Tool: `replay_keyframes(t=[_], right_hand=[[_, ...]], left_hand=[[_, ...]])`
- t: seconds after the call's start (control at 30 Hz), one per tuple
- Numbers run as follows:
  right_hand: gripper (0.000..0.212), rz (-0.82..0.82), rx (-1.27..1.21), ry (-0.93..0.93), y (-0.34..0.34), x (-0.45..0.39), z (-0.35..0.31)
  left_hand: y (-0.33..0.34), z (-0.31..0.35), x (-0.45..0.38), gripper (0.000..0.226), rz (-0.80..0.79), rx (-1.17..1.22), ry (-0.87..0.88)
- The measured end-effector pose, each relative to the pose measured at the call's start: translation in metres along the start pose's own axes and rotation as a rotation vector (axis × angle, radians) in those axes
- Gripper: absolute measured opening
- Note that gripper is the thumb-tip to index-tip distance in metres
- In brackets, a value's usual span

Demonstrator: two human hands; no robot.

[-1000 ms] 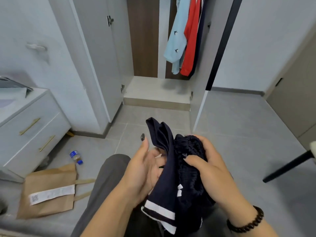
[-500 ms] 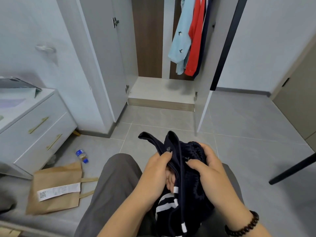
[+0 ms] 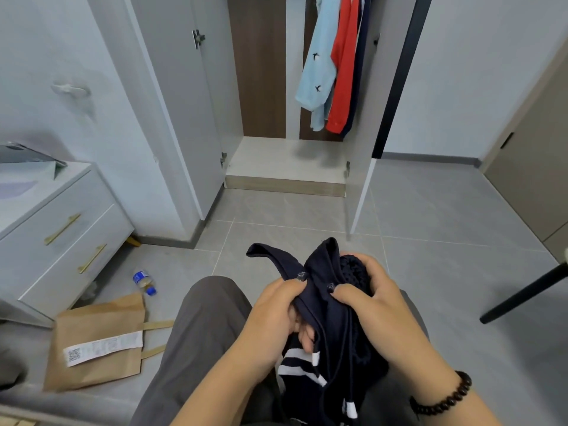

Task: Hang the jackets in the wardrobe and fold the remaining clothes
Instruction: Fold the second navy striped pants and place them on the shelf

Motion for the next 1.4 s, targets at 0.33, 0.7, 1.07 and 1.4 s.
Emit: replay_keyframes(t=[0.33,0.7,1.07,1.4], right_hand=[[0.037,-0.024,0.088,-0.007,0.007,-0.006,-0.012],[0.048,-0.057,0.065,0.126,0.015,-0.016,-0.002],[0.037,0.132,-0.25,0.181,0.045,-0.075,-0.037],[0.019,-0.088,-0.517,-0.016,0.103,-0.115,-0.178]], left_hand=[[-0.005,-0.002,0.001,0.022,-0.172,0.028,0.046],[-0.019,-0.022,0.002,0.05,-0.192,0.283,0.098],[-0.06,-0.022,0.002,0.096,0.075,-0.212,0.379],[-0.107,0.082,-0.06,0.06,0.502,-0.628,0.591]])
Point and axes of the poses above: each hand's wrist, its own x-axis away from the middle knuckle, its own y-axis out of the palm, z = x × y, the point moved 3 cm from there along -x, towards the middle knuckle, and after that the axes turned 9 degrees about y, right-handed, at the moved point
